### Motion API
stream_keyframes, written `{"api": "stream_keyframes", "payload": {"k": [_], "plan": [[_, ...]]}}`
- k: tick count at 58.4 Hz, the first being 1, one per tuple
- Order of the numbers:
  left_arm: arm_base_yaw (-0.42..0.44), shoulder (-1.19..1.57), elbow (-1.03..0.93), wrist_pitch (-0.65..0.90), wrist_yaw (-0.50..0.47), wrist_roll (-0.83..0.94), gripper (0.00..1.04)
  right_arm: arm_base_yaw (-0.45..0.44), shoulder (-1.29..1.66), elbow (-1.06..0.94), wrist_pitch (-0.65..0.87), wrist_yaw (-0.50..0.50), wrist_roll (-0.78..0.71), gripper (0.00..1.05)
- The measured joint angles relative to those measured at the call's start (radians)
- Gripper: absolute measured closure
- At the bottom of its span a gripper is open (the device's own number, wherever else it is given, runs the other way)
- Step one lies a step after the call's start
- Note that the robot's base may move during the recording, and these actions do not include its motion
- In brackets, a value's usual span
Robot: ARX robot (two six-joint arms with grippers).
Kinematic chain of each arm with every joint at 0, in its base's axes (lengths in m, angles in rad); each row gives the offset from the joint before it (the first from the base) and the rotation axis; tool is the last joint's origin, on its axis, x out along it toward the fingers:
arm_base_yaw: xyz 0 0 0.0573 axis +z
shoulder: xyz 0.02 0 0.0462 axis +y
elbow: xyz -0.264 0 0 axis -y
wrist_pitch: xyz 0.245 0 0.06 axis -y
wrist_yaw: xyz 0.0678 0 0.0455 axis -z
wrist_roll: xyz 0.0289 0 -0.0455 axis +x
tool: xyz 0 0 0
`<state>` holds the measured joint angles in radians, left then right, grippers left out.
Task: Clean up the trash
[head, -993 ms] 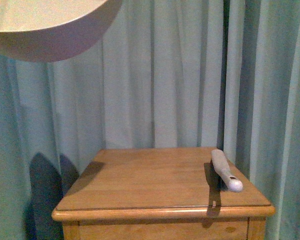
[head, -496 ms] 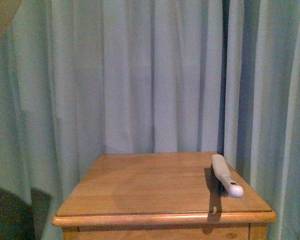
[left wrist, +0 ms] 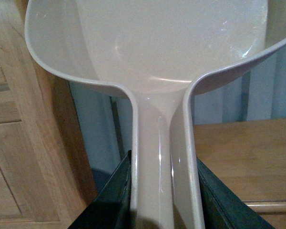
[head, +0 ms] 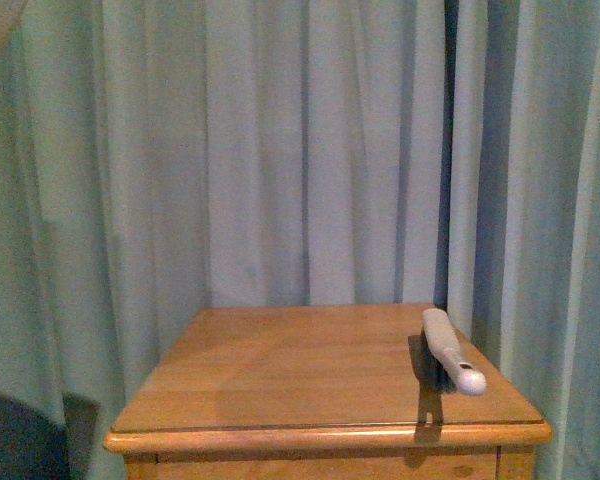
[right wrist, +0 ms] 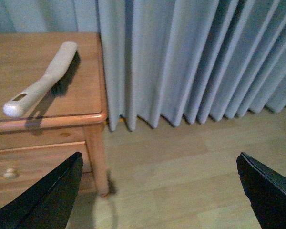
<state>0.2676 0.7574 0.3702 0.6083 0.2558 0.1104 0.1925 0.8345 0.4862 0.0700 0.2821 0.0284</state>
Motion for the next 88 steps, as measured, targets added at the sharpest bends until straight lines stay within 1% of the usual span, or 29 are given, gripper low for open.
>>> {"api": "stream_keyframes", "payload": {"k": [5,13,23,32,43,55,88], "plan": [[0.000,0.000,0.000,0.000,0.000,-0.001,0.77,-0.010,0.183,0.188,-0.111,-0.076,0.076,0.07],[0.000,0.000,0.000,0.000,0.001,-0.001,0.77,-0.011,0.447,0.463,-0.267,-0.131,0.158,0.07],[0.000,0.000,0.000,0.000,0.001,-0.001,0.77,0.001,0.708,0.764,-0.431,-0.157,0.263,0.07],[0.000,0.000,0.000,0.000,0.001,-0.001,0.77,0.043,0.874,0.926,-0.524,-0.177,0.340,0.07],[0.000,0.000,0.000,0.000,0.000,-0.002,0.77,0.085,1.010,1.036,-0.540,-0.177,0.399,0.07],[0.000,0.000,0.000,0.000,0.000,-0.002,0.77,0.088,1.114,1.131,-0.561,-0.170,0.436,0.07],[0.000,0.000,0.000,0.000,0.000,-0.003,0.77,0.138,1.268,1.240,-0.557,-0.155,0.477,0.07]]}}
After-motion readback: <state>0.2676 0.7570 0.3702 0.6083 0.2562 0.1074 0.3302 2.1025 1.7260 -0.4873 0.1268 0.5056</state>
